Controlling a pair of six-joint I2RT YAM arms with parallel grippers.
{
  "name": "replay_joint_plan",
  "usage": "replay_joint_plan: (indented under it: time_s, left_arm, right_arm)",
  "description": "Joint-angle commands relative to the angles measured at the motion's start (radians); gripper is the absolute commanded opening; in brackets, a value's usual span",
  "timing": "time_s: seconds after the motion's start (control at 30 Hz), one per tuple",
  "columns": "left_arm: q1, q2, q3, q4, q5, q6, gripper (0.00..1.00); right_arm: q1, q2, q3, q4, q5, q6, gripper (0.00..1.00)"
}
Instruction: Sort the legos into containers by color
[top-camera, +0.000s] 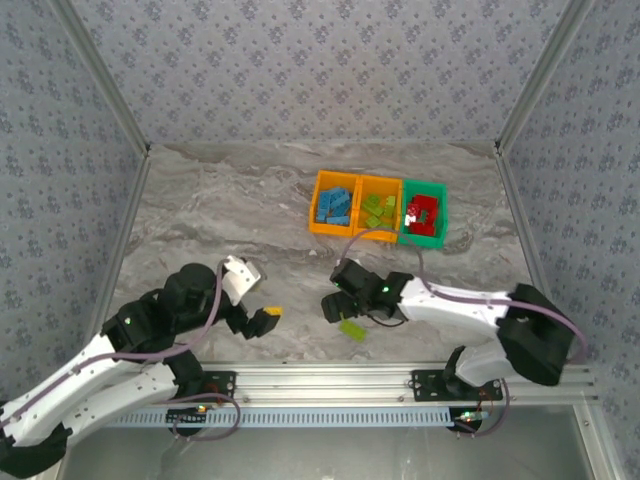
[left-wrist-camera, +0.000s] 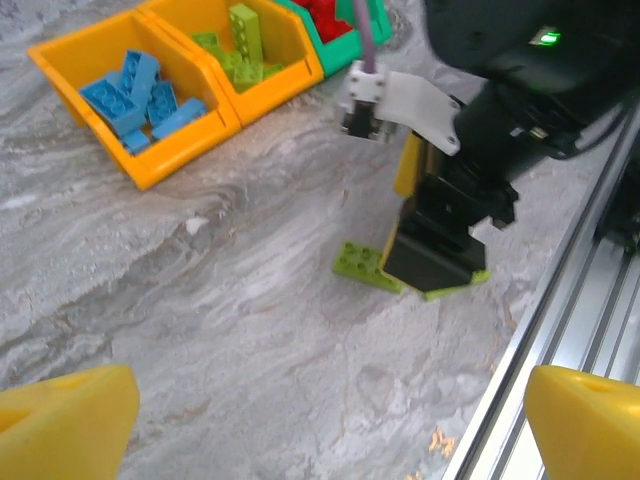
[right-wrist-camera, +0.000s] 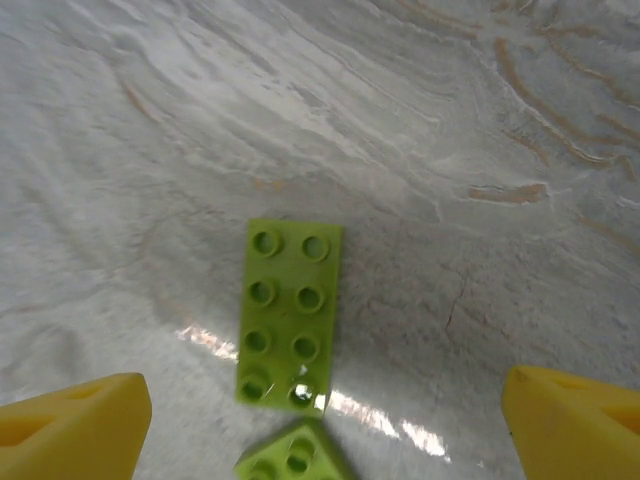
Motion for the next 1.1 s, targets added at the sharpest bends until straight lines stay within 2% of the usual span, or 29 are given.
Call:
replay_joint_plan:
  time_s: [0.0, 0.1, 0.2, 0.47, 0.6, 0.8, 0.93, 1.0, 1.07]
  left_arm:
    - [0.002, -0.021, -0.040, 0.003, 0.031, 0.060, 0.99]
    - [0.008, -0.029, -0.054, -0.004, 0.003, 0.065, 0.99]
    - [0.024, -0.031, -0.061, 0.001, 0.036, 0.064, 0.99]
    - [0.085, -0.025, -0.067, 0.006, 0.077, 0.059, 0.99]
    - [0.102, -0.023, -0.067, 0.006, 0.086, 0.059, 0.99]
    - [0.114, -0.025, -0.067, 0.008, 0.096, 0.060, 0.99]
    - [0.121, -0.025, -0.068, 0.009, 0.096, 0.066, 0.99]
    - [0.129, -0.021, -0.068, 0.009, 0.096, 0.067, 0.99]
    - [0.137, -0.019, -0.066, 0.010, 0.097, 0.066, 0.99]
  right_arm:
    - [0.018, 0.086, 0.060, 0.010, 0.047, -0.019, 0.89]
    - [0.030, 0.149, 0.073, 0.024, 0.046, -0.002, 0.79]
    - [0.039, 0.191, 0.078, 0.038, 0.041, 0.016, 0.67]
    - [0.063, 0.255, 0.077, 0.001, 0.076, 0.035, 0.48]
    - [0.071, 0.199, 0.078, -0.054, 0.177, 0.075, 0.37]
    - [0.065, 0.003, 0.072, -0.068, 0.322, 0.058, 0.28]
    - [0.002, -0.144, 0.078, -0.033, 0.400, -0.044, 0.27]
    - [-0.084, -0.181, 0.089, 0.007, 0.393, -0.106, 0.27]
    - [-0.213, -0.187, 0.108, 0.061, 0.337, -0.165, 0.27]
